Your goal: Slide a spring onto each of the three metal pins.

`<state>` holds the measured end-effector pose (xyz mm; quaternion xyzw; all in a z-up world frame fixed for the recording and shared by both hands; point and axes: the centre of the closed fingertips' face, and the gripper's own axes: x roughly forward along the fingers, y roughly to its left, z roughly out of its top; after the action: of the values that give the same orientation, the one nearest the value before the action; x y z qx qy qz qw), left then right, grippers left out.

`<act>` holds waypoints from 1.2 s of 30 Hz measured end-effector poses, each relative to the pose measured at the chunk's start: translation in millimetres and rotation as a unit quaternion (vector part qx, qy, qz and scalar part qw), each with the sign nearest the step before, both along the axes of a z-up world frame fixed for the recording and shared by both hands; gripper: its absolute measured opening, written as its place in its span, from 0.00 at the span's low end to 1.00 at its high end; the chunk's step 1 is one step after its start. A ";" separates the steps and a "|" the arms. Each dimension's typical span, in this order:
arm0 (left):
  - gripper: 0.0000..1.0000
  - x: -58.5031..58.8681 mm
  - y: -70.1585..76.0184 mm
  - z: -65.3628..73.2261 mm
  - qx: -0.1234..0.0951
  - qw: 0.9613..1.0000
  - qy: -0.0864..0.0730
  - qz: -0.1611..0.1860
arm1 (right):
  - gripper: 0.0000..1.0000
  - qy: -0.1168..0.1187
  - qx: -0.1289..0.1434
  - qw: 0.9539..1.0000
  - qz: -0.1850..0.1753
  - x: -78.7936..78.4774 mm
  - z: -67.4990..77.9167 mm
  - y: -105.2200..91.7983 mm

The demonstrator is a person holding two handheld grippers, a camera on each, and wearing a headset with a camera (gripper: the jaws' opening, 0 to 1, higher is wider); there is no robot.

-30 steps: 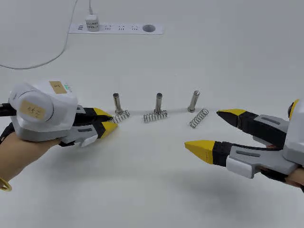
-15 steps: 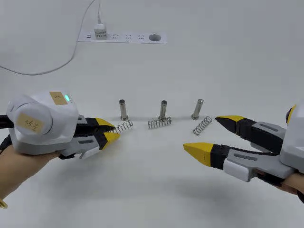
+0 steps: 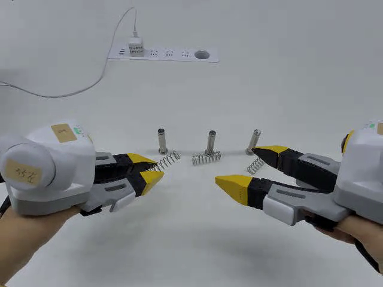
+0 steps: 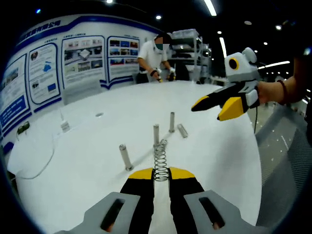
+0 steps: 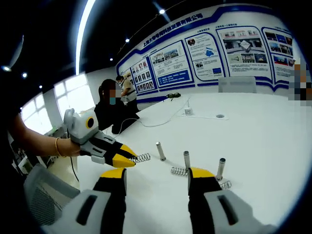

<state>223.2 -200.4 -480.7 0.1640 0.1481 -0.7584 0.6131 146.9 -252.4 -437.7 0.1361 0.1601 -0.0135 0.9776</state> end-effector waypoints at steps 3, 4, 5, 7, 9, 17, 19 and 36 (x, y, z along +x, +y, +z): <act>0.10 -5.0 1.6 4.9 -0.012 1.000 0.021 0.006 | 0.48 -0.005 0.019 1.000 0.000 5.2 1.2 4.6; 0.10 -6.5 2.2 6.0 -0.014 1.000 0.027 0.008 | 0.48 -0.008 0.028 1.000 -0.001 7.4 1.9 6.5; 0.10 -7.4 2.6 7.0 -0.016 0.999 0.030 0.010 | 0.47 -0.011 0.035 0.999 -0.003 9.0 2.6 7.4; 0.10 -10.7 3.2 10.8 -0.025 0.999 0.043 0.014 | 0.44 -0.024 0.059 0.998 -0.010 13.5 6.4 8.8; 0.10 -13.6 3.9 15.2 -0.035 0.998 0.054 0.019 | 0.43 -0.034 0.079 0.996 -0.014 17.7 9.5 10.6; 0.10 -24.7 3.5 31.1 -0.069 0.994 0.082 0.028 | 0.34 -0.048 0.151 0.987 -0.018 31.0 13.2 16.8; 0.10 -27.4 3.0 34.7 -0.076 0.993 0.084 0.027 | 0.32 -0.051 0.163 0.985 -0.016 33.2 14.3 19.3; 0.10 -42.1 0.3 53.9 -0.114 0.989 0.098 0.018 | 0.18 -0.072 0.267 0.961 -0.009 44.4 20.0 32.6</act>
<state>181.1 -200.1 -426.8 0.0155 0.1231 -0.7717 0.6238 191.3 -219.9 -417.7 0.3945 0.0861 0.0310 0.9143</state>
